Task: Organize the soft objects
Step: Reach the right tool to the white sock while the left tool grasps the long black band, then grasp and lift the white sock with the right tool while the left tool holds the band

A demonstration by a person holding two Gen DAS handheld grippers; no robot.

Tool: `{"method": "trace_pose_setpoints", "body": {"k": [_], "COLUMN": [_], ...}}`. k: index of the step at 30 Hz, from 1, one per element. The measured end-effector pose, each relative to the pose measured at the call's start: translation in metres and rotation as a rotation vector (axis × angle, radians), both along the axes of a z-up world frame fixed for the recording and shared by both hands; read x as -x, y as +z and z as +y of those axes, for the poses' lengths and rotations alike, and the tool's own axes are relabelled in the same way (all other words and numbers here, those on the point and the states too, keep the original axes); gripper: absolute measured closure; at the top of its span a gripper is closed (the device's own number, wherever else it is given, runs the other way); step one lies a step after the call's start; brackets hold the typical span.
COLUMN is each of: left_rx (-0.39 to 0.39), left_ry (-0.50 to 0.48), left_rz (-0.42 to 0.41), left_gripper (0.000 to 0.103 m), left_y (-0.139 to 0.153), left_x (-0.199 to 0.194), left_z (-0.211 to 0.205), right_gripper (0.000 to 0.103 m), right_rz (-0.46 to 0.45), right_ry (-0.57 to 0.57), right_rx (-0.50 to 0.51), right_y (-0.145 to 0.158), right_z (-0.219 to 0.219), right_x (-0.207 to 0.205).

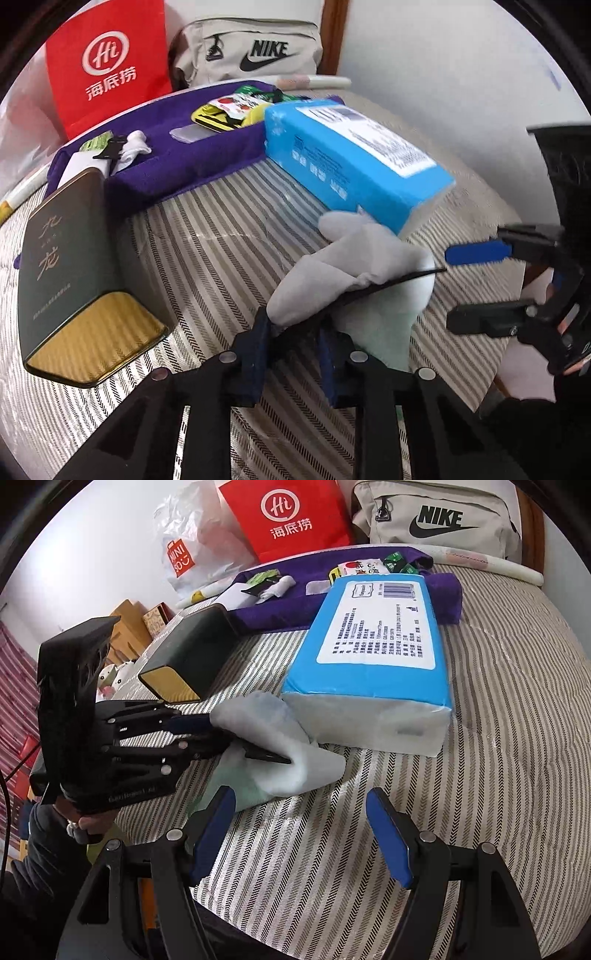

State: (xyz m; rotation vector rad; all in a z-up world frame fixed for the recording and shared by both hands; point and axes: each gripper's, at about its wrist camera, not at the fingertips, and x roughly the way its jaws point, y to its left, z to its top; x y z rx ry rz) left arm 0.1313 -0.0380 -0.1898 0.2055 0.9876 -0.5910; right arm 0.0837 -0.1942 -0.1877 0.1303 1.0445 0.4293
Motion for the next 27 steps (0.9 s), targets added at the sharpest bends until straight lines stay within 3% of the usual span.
{"method": "trace_pose_setpoints", "body": {"k": [12,19,27], "left_rx": [0.088,0.075,0.108], "left_ry": [0.118,0.137,0.155], "left_rz": [0.181,0.186,0.145], "left_gripper": [0.090,0.090,0.090], "left_y": [-0.002,-0.002,-0.002], "left_x": [0.028,0.051,0.029], "left_z": [0.048,0.068,0.058], "right_gripper": [0.029,0.029,0.029], "right_rz": [0.010,0.015,0.020], "right_ry": [0.018,0.024,0.037], "right_rx": [0.001,-0.001,0.016], "right_y": [-0.003,-0.004,-0.007], "right_z": [0.006,0.007,0.015], "right_x": [0.000,-0.001,-0.002]}}
